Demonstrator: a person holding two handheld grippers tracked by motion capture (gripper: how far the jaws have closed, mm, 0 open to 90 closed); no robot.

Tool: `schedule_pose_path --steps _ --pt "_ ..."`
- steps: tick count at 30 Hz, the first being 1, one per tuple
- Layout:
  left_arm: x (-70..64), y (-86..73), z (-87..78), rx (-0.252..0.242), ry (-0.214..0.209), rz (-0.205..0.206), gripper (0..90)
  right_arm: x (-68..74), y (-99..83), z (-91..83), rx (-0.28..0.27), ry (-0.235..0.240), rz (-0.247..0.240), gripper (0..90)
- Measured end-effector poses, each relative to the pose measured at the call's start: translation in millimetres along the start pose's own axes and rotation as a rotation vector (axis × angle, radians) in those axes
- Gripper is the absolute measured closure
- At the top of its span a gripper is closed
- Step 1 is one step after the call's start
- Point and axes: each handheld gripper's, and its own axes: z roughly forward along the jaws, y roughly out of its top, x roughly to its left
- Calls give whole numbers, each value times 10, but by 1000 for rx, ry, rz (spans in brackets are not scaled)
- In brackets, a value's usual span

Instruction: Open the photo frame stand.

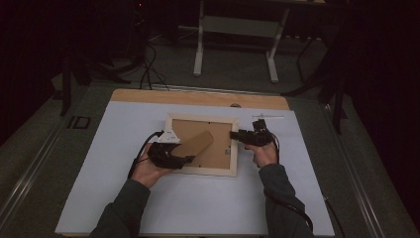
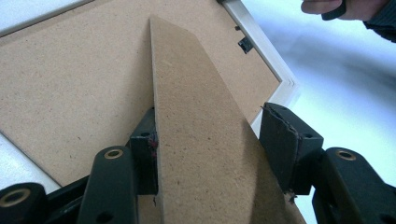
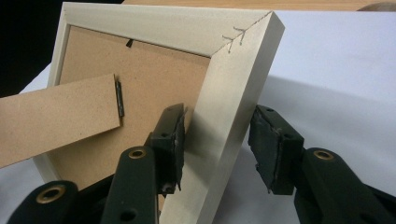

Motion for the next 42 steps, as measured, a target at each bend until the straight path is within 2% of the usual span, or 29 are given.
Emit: schedule_pose_path --steps 4,12,17,23,27,35,42 --pt "3 25 -5 -2 11 13 454 14 14 -5 -17 -6 11 567" --pt "0 90 28 -12 33 30 473 73 93 -75 -72 -54 -11 588" --pt "23 133 58 -9 36 38 500 79 120 -134 -118 -62 -11 601" --pt "35 179 84 -2 47 45 506 89 133 -160 -142 -83 -16 606" --pt "50 197 115 -5 56 39 531 130 156 -188 -172 -96 -44 612" --pt "34 200 185 15 64 43 583 258 235 -236 -190 -130 -121 624" --pt "65 228 227 32 85 23 613 305 261 -263 -211 -148 -151 625"
